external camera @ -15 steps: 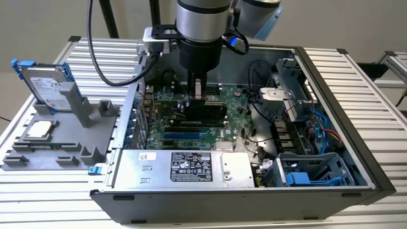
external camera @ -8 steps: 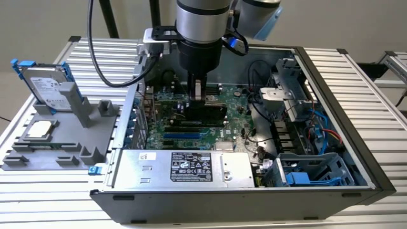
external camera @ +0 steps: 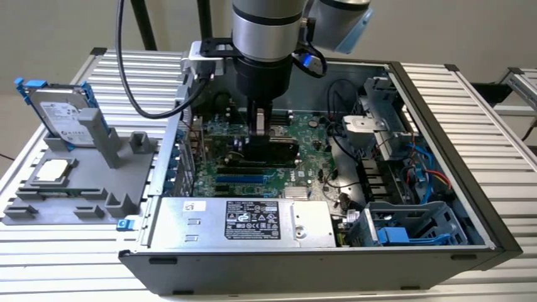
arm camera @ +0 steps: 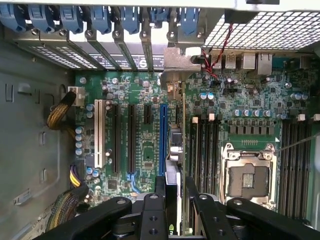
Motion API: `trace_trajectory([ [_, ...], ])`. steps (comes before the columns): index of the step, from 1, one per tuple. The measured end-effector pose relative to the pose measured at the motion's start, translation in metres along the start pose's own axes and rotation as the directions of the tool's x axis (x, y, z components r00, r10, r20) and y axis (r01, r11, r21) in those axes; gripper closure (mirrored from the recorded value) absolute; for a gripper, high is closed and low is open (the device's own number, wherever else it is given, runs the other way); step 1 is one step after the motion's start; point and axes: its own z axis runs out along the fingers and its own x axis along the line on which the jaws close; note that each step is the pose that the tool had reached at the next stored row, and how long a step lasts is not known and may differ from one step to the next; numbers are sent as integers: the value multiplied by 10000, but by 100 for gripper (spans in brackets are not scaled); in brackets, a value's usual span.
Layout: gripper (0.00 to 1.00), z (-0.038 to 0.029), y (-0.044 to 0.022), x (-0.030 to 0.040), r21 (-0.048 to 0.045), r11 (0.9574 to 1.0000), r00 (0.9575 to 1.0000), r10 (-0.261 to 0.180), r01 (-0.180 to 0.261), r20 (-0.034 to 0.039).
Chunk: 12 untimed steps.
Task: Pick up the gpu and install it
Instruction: 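Insert the gpu into the slot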
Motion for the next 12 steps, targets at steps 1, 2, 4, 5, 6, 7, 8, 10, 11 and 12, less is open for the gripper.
trace_trajectory([
  [1,100,4,0,0,0,10000,10000,7,-7,0],
  [2,100,4,1,0,-1,10000,10000,8,-8,-4],
  [4,100,10,0,0,0,10000,10000,10,-10,0],
  [5,100,10,0,0,0,10000,10000,10,-10,-1],
  [6,100,11,0,0,0,10000,10000,10,-10,-1],
  [7,100,14,0,0,0,10000,10000,10,-10,0],
  [8,100,15,0,0,1,10000,10000,11,-11,0],
  [10,100,24,0,0,2,10000,10000,12,-12,3],
  [11,100,27,0,0,2,10000,10000,12,-12,2],
  [12,100,31,0,1,1,10000,10000,14,-14,1],
])
